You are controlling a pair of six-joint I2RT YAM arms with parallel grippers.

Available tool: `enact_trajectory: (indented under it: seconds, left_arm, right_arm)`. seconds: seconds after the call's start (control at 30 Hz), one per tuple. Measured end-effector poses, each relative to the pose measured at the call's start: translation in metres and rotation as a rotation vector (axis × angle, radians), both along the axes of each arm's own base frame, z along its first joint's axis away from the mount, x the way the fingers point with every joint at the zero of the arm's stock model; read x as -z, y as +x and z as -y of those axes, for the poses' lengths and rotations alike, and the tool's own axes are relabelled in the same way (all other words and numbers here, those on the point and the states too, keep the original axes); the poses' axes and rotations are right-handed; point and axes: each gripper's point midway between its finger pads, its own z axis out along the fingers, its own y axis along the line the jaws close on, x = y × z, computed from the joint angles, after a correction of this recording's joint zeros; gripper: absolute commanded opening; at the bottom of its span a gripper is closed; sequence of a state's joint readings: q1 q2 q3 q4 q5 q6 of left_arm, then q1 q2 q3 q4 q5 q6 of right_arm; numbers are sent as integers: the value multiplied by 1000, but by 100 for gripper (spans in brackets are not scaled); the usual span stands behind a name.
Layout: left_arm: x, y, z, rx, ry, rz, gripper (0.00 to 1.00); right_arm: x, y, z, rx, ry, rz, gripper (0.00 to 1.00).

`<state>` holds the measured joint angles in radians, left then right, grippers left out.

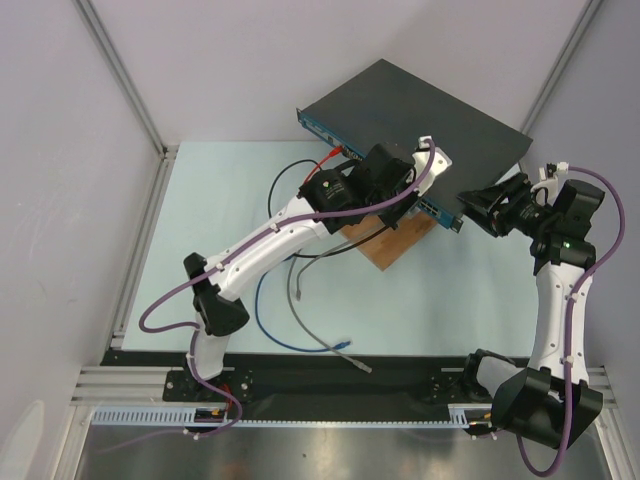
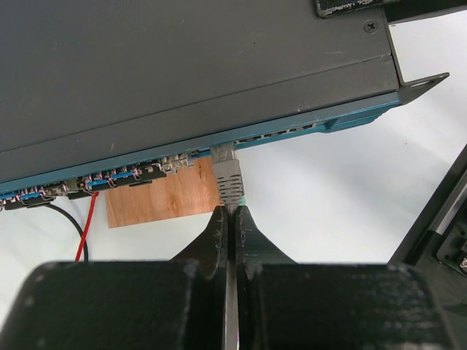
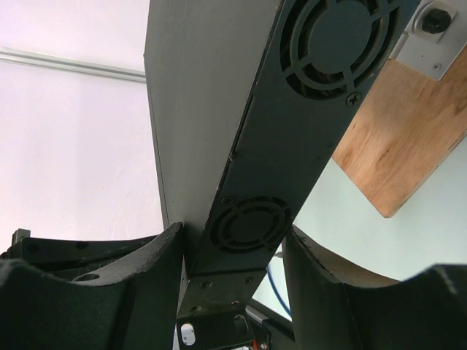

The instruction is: Insert the plug into the switch port

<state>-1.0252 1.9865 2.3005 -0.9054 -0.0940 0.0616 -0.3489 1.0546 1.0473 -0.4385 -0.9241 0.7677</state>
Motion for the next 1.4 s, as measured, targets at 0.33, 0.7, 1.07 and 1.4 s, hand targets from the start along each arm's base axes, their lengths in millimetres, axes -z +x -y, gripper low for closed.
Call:
enact_trajectory:
  seconds: [0.33, 0.7, 1.07, 1.4]
  left_arm:
    - [3, 0, 0, -34, -29, -51, 0]
    - [-1, 0, 0, -44, -57, -99, 0]
    - [0, 0, -2, -47, -63, -96, 0]
    - [2, 0, -1, -52, -63, -104, 2]
  right_arm:
    - [0, 0, 0, -1, 0, -1, 0]
    - [0, 0, 0, -1, 0, 0, 0]
    - [0, 0, -1, -6, 1, -2, 0]
    - [1, 0, -1, -13, 2, -3, 0]
